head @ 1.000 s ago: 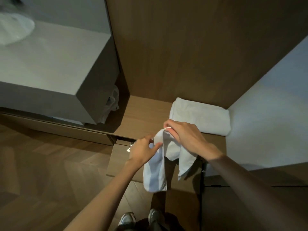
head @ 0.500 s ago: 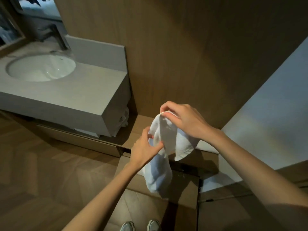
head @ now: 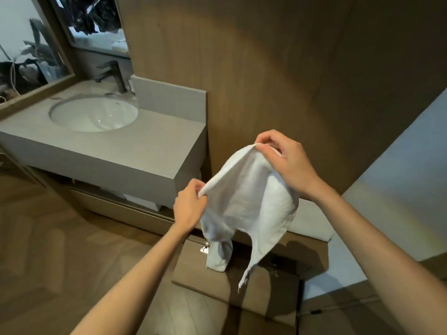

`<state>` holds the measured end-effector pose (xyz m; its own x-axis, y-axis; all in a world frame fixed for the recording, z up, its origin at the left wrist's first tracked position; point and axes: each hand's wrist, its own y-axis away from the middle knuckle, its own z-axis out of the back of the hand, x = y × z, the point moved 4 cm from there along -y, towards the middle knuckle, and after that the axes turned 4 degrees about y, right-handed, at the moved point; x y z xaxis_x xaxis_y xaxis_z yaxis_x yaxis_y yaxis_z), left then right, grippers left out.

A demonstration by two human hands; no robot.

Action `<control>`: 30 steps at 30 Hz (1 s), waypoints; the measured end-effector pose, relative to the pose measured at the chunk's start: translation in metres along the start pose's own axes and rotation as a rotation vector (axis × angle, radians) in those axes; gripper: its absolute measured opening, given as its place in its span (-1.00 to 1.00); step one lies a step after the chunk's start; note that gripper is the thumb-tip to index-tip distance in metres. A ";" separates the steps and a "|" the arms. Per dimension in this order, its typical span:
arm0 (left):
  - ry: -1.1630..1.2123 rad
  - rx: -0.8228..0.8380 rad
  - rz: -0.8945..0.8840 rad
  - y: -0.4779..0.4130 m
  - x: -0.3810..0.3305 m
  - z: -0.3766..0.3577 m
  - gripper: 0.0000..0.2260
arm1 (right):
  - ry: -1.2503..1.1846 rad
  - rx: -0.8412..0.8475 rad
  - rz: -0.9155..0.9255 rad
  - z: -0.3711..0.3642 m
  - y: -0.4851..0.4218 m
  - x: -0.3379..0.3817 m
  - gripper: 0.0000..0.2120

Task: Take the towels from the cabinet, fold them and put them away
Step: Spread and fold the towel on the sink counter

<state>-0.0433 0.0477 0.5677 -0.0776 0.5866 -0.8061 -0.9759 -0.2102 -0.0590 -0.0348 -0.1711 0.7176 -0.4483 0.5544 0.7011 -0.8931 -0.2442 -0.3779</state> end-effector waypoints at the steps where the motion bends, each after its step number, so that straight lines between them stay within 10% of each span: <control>1: -0.043 0.002 -0.009 -0.007 0.017 0.012 -0.84 | -0.019 -0.030 -0.036 -0.006 -0.001 -0.004 -0.93; 14: -0.180 0.086 0.015 -0.100 0.185 0.185 -0.83 | 0.463 0.040 -0.435 -0.161 -0.017 0.018 -0.88; 19: -0.085 -0.291 -0.384 -0.118 0.158 0.265 -0.82 | 0.469 -0.427 -0.332 -0.194 -0.020 0.054 -0.85; 23: -0.277 -0.035 -0.446 -0.142 0.191 0.285 -0.80 | 0.630 0.014 -0.439 -0.236 -0.030 0.036 -0.87; 30: -0.277 -0.053 -0.478 -0.201 0.214 0.325 -0.77 | 0.656 -0.043 -0.336 -0.256 -0.085 0.046 -0.77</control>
<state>0.0700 0.4692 0.5984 0.3134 0.8085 -0.4981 -0.9045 0.0945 -0.4158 0.0307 0.0786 0.6271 -0.0236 0.9588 0.2829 -0.9700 0.0465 -0.2386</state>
